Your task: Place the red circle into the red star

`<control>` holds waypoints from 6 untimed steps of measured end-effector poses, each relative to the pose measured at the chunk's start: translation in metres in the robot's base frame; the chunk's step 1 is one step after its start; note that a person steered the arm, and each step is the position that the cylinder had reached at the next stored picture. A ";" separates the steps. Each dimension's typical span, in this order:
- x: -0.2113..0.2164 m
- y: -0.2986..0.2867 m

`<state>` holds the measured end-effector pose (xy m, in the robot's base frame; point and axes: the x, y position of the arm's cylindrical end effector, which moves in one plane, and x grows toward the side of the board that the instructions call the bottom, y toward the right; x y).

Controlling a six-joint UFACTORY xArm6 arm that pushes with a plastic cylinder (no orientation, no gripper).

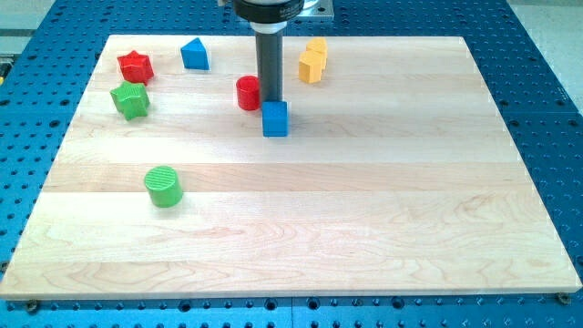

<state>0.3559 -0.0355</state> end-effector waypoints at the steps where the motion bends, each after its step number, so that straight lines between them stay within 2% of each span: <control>1: -0.010 -0.022; 3: -0.039 -0.014; 4: -0.056 -0.075; 6: -0.032 -0.095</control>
<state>0.3236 -0.1304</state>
